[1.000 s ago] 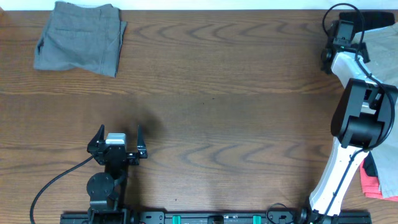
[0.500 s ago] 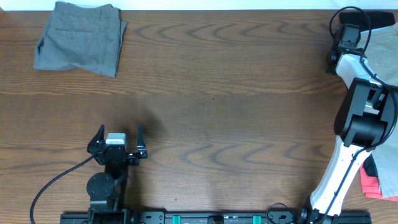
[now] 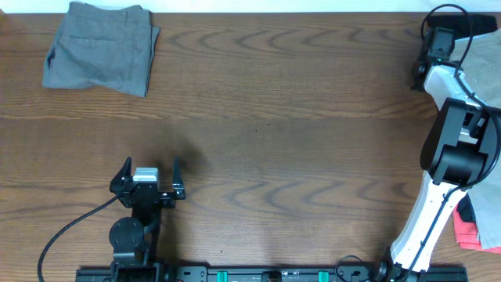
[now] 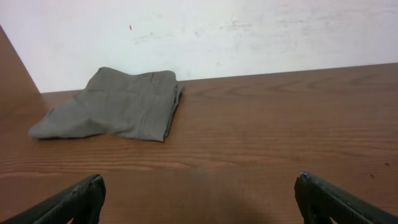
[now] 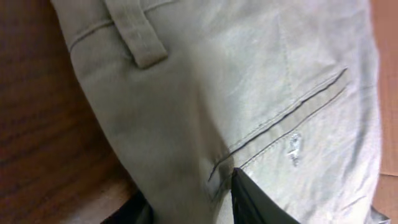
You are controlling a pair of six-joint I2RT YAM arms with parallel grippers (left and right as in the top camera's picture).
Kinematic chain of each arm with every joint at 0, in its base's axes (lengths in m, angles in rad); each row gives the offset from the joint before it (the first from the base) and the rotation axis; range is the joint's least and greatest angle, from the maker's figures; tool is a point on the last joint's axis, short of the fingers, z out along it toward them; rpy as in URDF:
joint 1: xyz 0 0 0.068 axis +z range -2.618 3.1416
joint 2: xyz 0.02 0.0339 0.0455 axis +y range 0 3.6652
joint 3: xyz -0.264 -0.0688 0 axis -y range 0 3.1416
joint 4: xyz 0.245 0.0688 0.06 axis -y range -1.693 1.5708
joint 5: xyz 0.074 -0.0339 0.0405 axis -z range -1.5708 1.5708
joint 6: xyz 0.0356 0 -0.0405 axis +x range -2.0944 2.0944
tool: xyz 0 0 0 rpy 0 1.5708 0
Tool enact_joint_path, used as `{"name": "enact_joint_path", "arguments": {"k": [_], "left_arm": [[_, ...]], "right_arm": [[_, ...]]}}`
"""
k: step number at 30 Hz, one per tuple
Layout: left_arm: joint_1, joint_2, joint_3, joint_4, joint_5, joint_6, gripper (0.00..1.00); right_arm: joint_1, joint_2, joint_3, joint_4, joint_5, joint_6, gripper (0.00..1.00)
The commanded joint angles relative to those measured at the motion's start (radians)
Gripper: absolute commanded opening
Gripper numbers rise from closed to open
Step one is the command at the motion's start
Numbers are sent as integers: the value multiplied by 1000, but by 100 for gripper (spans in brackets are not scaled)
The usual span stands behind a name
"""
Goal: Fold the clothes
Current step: 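Grasp the khaki shorts waistband with the right gripper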
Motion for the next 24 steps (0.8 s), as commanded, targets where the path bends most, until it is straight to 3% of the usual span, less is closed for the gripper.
{"name": "enact_joint_path", "arguments": {"k": [1,7,10,15,16,17,18,20,22,24], "left_arm": [[0,-6,-21,-26,-1,14,98],[0,-6,-21,-26,-1,14,98],[0,-6,-21,-26,-1,14,98],[0,-6,-21,-26,-1,14,98],[0,-6,-21,-26,-1,14,98],[0,-6,-21,-26,-1,14,98],[0,-6,-21,-26,-1,14,98],[0,-6,-21,-26,-1,14,98],[0,-6,-21,-26,-1,14,98],[0,-6,-21,-26,-1,14,98]], "right_arm": [[-6,-1,70,-32,46,54,29],[-3,-1,109,-72,31,66,30],[-3,-1,109,-83,31,82,24],[-3,-1,109,-86,30,119,22],[-2,-1,109,-86,31,127,24],[-2,-1,109,-86,31,133,34],[-2,-1,110,-87,31,138,35],[-2,-1,114,-92,31,145,27],[-1,-1,116,-99,31,155,12],[-1,-3,118,-106,31,173,6]]}}
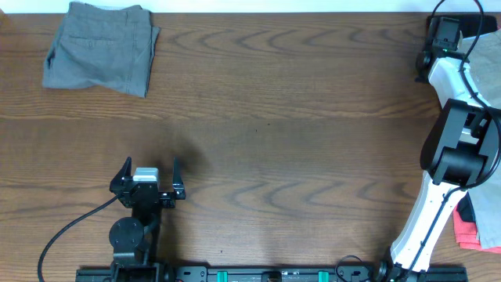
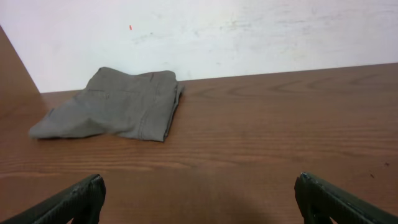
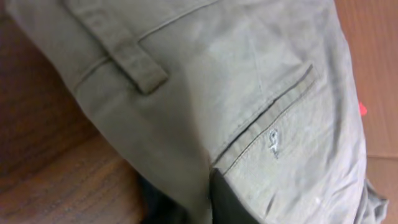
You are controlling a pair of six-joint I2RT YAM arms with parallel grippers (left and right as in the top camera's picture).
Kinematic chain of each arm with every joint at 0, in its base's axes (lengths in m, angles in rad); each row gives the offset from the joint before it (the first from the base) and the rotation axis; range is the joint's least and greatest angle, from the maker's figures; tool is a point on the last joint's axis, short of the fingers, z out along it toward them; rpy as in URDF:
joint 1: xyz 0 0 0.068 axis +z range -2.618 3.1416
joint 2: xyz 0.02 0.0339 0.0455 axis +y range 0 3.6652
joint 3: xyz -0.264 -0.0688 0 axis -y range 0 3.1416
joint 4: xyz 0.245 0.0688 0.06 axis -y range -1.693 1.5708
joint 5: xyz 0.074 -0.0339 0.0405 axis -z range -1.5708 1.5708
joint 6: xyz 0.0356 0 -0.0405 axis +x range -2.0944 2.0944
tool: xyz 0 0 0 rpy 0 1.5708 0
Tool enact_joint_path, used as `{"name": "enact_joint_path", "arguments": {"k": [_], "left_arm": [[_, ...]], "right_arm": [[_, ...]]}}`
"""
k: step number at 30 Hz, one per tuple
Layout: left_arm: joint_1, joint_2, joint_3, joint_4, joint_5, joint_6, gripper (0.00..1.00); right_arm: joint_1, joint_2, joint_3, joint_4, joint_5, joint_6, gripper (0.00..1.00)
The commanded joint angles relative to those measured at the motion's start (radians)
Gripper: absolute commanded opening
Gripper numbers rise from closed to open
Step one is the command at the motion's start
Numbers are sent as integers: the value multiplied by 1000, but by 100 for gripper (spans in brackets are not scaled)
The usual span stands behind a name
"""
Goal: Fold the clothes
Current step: 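Grasp the khaki shorts waistband with the right gripper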
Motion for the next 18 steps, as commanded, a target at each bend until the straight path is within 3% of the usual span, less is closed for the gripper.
{"name": "enact_joint_path", "arguments": {"k": [1,7,14,18], "left_arm": [[0,-6,-21,-26,-1,14,98],[0,-6,-21,-26,-1,14,98],[0,-6,-21,-26,-1,14,98],[0,-6,-21,-26,-1,14,98]], "right_arm": [[-2,-3,32,-10,27,51,4],[-2,-4,36,-30,28,63,1],[-8,-69,46,-87,31,224,1],[-9,-143,46,-115,31,247,1]]}}
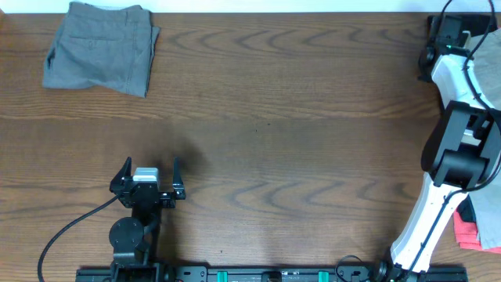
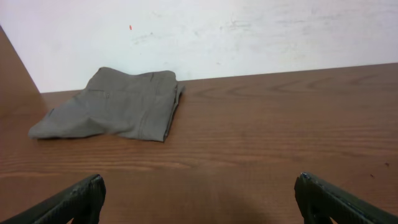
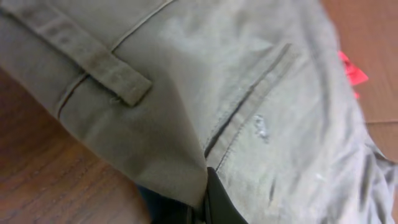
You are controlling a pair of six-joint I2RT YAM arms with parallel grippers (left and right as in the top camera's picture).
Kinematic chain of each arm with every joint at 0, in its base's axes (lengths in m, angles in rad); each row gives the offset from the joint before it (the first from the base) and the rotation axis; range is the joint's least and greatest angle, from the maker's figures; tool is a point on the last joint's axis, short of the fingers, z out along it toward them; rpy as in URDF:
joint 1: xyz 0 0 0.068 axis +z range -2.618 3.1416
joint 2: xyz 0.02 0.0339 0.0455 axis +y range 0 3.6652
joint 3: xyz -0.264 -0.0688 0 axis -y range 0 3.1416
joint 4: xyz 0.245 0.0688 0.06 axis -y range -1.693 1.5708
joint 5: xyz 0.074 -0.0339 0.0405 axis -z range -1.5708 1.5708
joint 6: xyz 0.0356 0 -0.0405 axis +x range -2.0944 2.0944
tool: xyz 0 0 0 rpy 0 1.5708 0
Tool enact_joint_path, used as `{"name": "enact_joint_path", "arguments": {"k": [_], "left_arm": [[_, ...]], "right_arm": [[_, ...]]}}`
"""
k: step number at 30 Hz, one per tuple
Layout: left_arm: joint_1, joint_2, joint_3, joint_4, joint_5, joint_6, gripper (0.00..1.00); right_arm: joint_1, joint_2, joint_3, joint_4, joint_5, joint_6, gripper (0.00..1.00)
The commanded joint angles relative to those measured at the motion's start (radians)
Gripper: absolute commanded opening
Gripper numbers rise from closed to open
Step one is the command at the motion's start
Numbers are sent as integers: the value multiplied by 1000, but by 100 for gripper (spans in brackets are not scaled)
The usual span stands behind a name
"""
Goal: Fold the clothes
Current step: 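Grasp the khaki shorts waistband with the right gripper, then drag the khaki shorts left and lay them on the table center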
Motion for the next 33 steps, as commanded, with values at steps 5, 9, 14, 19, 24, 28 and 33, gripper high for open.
{"name": "enact_joint_path", "arguments": {"k": [5,9,14,19,24,28,33], "left_arm": [[0,-6,-21,-27,-1,14,98],[0,-6,-21,-27,-1,14,98],[0,-6,-21,-27,-1,14,98],[0,-6,-21,-27,-1,14,98],[0,-6,-21,-27,-1,14,98],[0,-6,-21,-27,-1,14,98],[0,-6,-21,-27,-1,14,98]], "right_arm": [[-5,-203,21,-62,30,71,1],[-5,-265,21,-98,18,93,1],[16,-319,21,-163,-113,92,1],[77,-334,21,-237,-333,92,1],[184,-333,18,-300,-591,93,2],[304,-333,12,-314,-706,143,1],[497,-330,-14,-315,-776,178,1]]}}
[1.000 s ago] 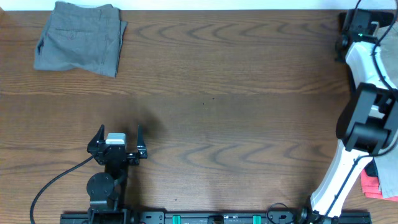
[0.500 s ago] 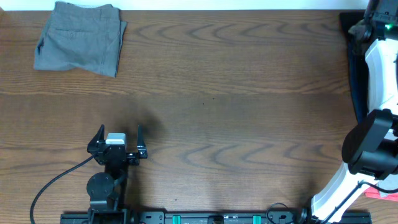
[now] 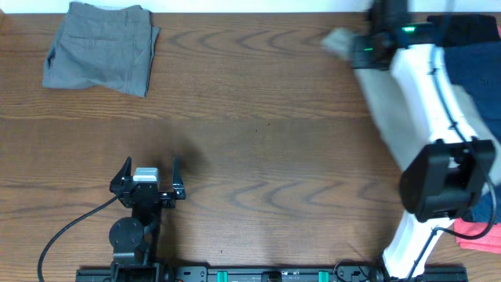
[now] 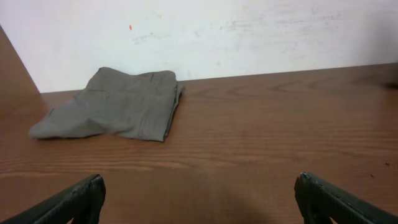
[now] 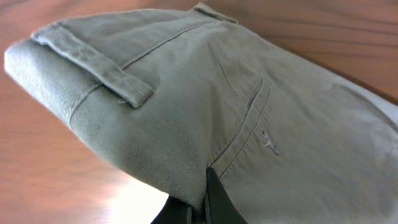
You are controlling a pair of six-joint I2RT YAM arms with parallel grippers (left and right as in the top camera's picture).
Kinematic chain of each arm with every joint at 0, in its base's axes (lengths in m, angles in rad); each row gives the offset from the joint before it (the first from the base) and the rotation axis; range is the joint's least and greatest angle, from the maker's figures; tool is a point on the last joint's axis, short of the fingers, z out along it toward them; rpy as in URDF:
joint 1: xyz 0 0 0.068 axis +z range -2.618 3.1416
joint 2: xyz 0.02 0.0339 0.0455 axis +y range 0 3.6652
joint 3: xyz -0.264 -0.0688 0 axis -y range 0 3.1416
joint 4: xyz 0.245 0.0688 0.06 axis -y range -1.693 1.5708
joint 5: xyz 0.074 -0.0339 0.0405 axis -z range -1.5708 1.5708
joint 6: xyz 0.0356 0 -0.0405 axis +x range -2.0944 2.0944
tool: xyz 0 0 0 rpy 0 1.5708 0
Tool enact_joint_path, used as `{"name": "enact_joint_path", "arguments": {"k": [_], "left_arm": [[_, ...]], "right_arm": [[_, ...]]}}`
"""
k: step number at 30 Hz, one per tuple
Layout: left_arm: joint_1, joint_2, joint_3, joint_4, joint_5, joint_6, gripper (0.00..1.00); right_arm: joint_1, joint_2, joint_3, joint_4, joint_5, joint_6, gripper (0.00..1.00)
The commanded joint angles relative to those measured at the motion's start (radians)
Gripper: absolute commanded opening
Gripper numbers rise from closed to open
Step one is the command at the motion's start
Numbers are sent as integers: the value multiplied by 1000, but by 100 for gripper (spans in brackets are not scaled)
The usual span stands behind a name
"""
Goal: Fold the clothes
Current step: 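Drag the khaki shorts left and lay them on the table center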
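Observation:
A pair of khaki trousers (image 5: 205, 106) with a belt loop and a back pocket hangs from my right gripper (image 5: 205, 202), which is shut on the fabric near the pocket seam. From overhead the trousers (image 3: 391, 106) show as a blur trailing over the table's back right, under the right arm. A folded grey garment (image 3: 98, 47) lies at the back left corner, also visible as grey cloth (image 4: 118, 112) ahead of my left gripper (image 4: 199, 202). That gripper (image 3: 149, 176) rests open near the front left, with nothing between its fingers.
Dark blue clothing (image 3: 470, 63) lies piled at the far right edge, and a red cloth (image 3: 479, 235) sits at the front right. A white wall (image 4: 199, 31) borders the table's back edge. The wooden table (image 3: 258, 157) spreads between the two arms.
My right arm has moved left from the back right corner to over the table's back right, with the khaki trousers still held and now stretched over the table. The left arm is unchanged.
My right gripper was shut on the khaki trousers at the far right pile, then stood a little further back at the corner at each moment. Now it holds them over the table. The left gripper stayed open and still, and the grey garment stayed put.

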Motion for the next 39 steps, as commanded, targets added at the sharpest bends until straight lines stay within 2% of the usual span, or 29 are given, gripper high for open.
{"name": "enact_joint_path", "arguments": {"k": [1,9,13,17,18,20,21,26,29,31,33,34,35,39], "left_arm": [[0,-6,-21,-26,-1,14,98],[0,-6,-21,-26,-1,14,98],[0,-6,-21,-26,-1,14,98],[0,-6,-21,-26,-1,14,98],[0,-6,-21,-26,-1,14,98],[0,-6,-21,-26,-1,14,98],[0,-6,-21,-26,-1,14,98],[0,-6,-21,-26,-1,14,98],[0,-6,-21,-26,-1,14,98],[0,-6,-21,-26,-1,14,98],[0,-6,-21,-26,-1,14,98],[0,-6,-21,-26,-1,14,98],[0,-6,-21,-26,-1,14,98],[0,-6,-21,-26,-1,14,98]], "right_arm": [[137,-29,-18,-3,-116,68,1],[467,-23,-39,-10,-186,124,2],[578,-23,-38,0,-186,155,16],[645,-23,-38,-2,-235,164,17],[655,-23,-38,-5,-245,164,22],[662,-23,-38,-15,-245,151,40],[662,-23,-35,-26,-244,138,41],[594,-36,1,-129,-222,130,41],[501,-71,7,-201,-207,130,41],[425,-95,7,-256,-170,130,45],[345,-109,7,-313,-123,131,53],[302,-113,7,-342,-100,130,82],[253,-113,6,-375,-66,130,99],[98,-108,-15,-495,32,130,99]]}}
